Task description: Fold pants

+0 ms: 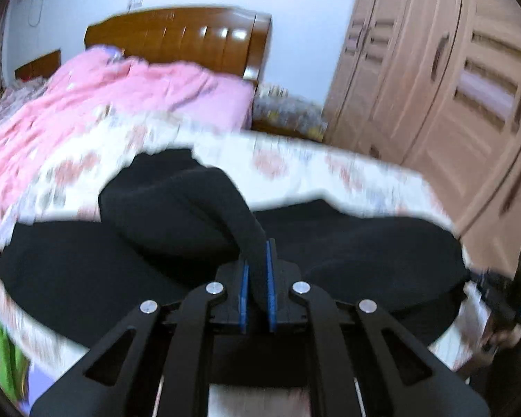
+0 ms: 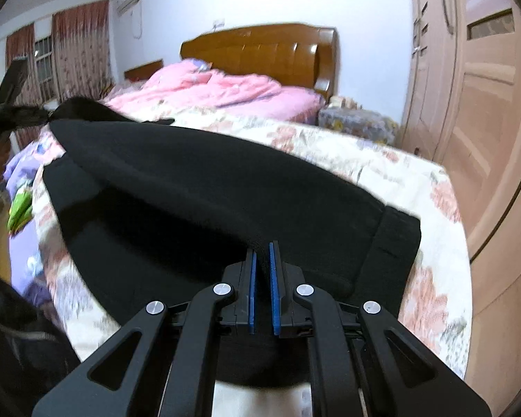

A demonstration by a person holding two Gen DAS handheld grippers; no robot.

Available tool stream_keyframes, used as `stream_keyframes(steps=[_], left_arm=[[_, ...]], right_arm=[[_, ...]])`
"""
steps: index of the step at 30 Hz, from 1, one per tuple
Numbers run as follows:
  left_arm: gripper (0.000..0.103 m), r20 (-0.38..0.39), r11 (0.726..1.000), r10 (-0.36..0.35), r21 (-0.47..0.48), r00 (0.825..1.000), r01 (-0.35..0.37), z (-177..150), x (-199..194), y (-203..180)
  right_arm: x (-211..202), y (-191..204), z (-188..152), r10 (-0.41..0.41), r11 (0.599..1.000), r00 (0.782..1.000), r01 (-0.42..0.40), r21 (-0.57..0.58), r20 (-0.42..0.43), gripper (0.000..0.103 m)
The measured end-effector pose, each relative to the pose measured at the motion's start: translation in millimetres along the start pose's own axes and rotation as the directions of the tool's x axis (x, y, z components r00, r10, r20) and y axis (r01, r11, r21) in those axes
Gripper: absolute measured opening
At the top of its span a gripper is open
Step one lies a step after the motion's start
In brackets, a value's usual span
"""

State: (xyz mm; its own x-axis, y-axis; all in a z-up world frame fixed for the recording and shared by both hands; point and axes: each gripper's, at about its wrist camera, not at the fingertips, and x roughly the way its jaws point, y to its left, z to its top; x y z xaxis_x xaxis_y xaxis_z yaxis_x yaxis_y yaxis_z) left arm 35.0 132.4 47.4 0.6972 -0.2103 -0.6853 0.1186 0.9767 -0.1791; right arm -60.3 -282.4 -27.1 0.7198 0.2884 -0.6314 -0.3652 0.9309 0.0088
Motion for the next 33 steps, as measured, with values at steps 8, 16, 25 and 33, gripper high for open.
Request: stream_keyframes(steps=[8,16,25,33], left_arm=[[0.008,-0.171,0.998,0.063,0.034,0.983,-0.058,-86.7,60.3,0.0],[0.036,-0.136,1.0,0.025,-0.006,0.99,-0.026,-93.4,54.9,0.8],[0.038,-0.143,0.999,0.038,-0.001,0.989,-0.038,-94.1,58.0,-4.1],[0.008,-0.112,0.999,0.044,0.013,0.993,-0.043,-92.4,55.4,-2.7]], right_arm=[[0.5,6.8,-38.1,0.004,0.999,0.993,0.0,0.032,-0.12,0.01],[-45.1,-7.8,-56.6,0.009,0.934,1.0,-0.01,0.357,0.006,0.073],[-22.4,-36.4,-60.5,0.051,0.755,0.996,-0.083,0.651,0.068,0.055],[-5.5,-45.9,-67.5,0.042,0.663,0.998,-0.064,0.745,0.049,0.021]])
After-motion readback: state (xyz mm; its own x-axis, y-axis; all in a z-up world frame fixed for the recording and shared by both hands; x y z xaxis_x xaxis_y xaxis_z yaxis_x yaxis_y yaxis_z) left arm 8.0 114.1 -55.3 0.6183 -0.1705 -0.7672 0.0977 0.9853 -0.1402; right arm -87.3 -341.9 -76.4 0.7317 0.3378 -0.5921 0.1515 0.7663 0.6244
